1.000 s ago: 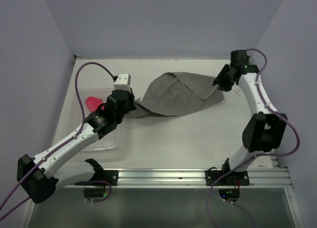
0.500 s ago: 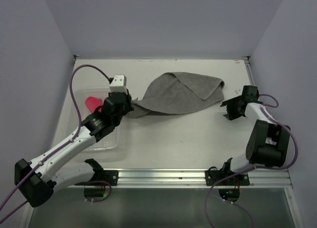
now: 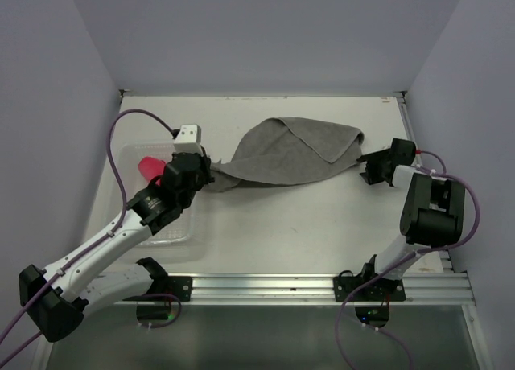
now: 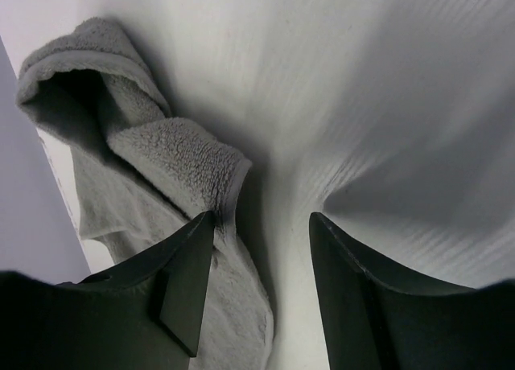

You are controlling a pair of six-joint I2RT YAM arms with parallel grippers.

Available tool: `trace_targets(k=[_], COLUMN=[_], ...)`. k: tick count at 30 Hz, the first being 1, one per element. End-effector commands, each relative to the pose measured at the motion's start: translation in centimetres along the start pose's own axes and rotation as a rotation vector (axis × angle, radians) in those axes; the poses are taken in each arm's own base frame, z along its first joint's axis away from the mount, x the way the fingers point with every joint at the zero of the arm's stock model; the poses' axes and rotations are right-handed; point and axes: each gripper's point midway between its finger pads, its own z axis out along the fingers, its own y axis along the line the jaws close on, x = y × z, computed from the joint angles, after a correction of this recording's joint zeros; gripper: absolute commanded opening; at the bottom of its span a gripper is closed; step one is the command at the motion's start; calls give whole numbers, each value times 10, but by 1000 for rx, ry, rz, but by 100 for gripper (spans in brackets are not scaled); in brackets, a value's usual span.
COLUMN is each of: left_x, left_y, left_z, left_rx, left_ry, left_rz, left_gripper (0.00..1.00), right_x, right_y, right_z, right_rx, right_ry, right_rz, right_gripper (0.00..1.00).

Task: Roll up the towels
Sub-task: Flatten the towel

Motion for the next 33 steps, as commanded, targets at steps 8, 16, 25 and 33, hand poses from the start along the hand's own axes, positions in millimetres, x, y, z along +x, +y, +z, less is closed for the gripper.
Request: trace_targets(k=[8, 16, 25, 33], left_x=[-7, -13, -62, -92], left_y=[4, 7, 21, 19], left_z=[-5, -7, -19, -26], left_rx=[-18, -30, -120, -112], left_ry=[-15, -33, -149, -210], left_rz=[-11, -3, -9, -36], left_gripper=[0, 0, 0, 0], right_x=[-22, -14, -31, -71], right_y=[30, 31, 12, 66], right_z=[29, 10, -77, -160], right_rx=[-87, -59, 172, 121], right_ry=[-47, -20, -109, -292], right_rz=[10, -42, -290, -464], right_gripper=[47, 1, 0, 0])
